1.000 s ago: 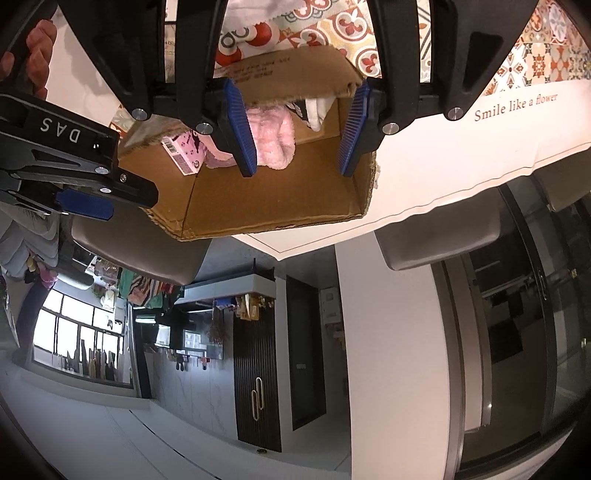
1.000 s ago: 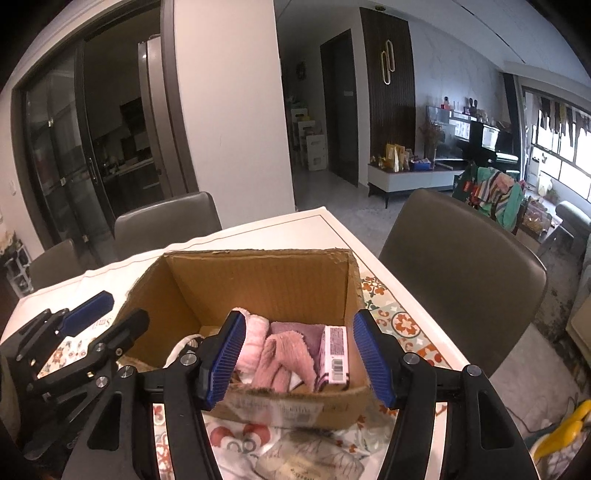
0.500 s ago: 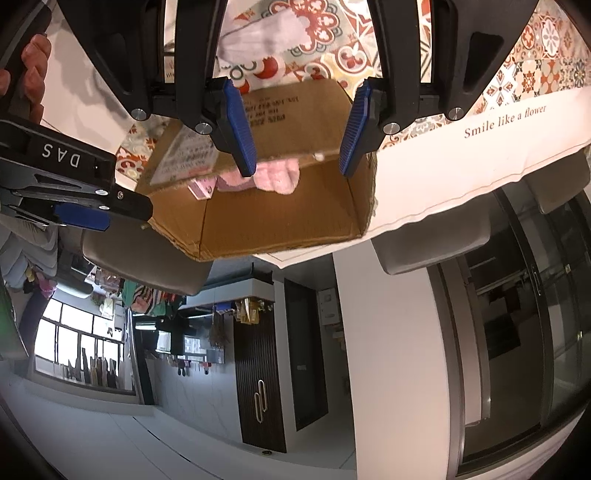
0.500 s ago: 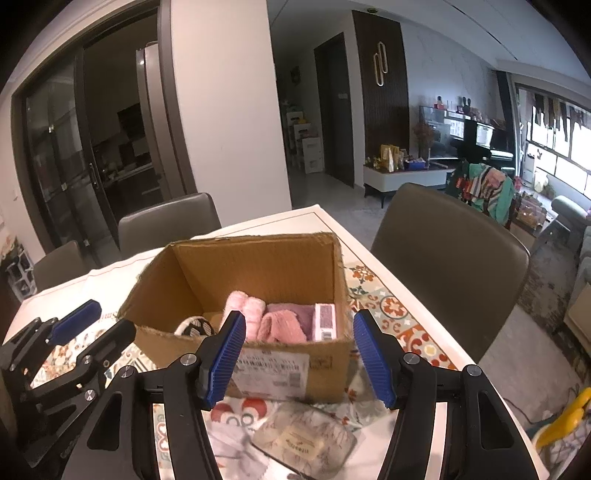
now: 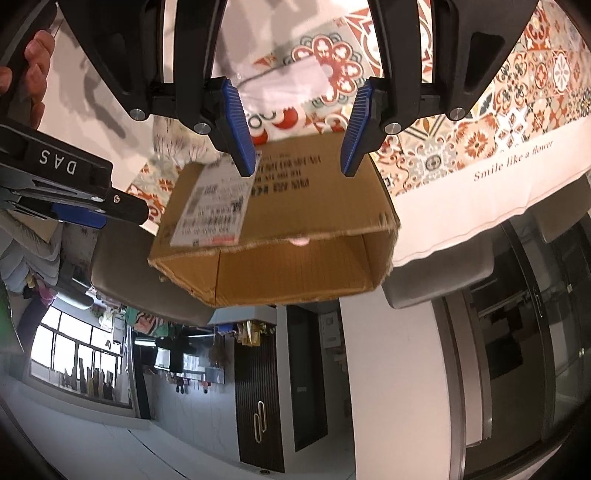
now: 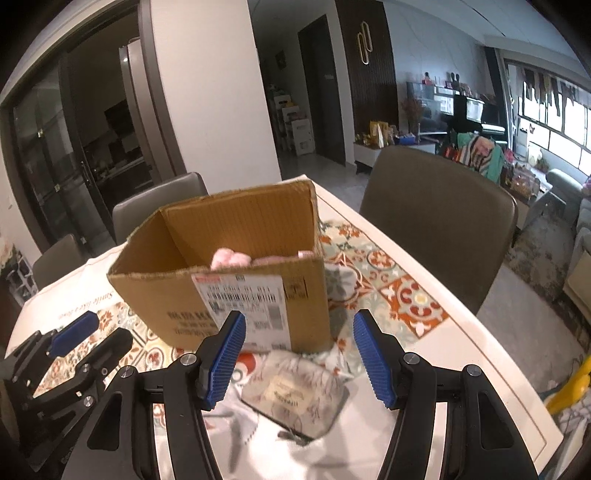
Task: Organize soft objects
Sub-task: 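Move both tools back to the table toward the beige pouch and white cloth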
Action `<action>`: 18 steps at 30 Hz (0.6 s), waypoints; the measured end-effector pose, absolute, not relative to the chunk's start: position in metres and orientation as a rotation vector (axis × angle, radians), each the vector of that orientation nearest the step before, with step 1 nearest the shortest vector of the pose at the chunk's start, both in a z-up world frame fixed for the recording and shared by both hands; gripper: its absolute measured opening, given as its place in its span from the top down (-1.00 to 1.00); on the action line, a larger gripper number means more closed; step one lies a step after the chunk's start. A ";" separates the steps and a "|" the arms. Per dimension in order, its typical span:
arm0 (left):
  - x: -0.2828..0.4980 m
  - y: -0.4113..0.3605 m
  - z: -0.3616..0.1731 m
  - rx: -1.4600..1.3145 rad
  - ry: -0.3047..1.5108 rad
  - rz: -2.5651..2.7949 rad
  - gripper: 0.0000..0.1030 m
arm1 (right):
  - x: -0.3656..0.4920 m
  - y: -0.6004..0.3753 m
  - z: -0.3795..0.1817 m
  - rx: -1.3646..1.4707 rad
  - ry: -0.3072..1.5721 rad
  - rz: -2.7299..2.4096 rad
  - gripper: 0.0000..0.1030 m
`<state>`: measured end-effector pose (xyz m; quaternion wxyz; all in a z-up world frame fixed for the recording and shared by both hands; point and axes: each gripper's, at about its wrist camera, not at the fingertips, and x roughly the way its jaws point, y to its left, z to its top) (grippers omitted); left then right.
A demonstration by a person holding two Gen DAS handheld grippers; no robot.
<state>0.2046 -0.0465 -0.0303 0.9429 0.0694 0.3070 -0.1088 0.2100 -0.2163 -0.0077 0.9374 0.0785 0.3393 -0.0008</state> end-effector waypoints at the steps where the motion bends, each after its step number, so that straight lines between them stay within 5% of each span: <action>1: 0.204 -0.047 -0.033 0.142 0.633 -0.224 0.07 | 0.207 -0.216 -0.010 0.159 0.696 -0.005 -0.21; 18: 0.203 -0.061 -0.079 0.138 0.788 -0.289 -0.07 | 0.194 -0.227 -0.060 0.201 0.827 -0.003 -0.21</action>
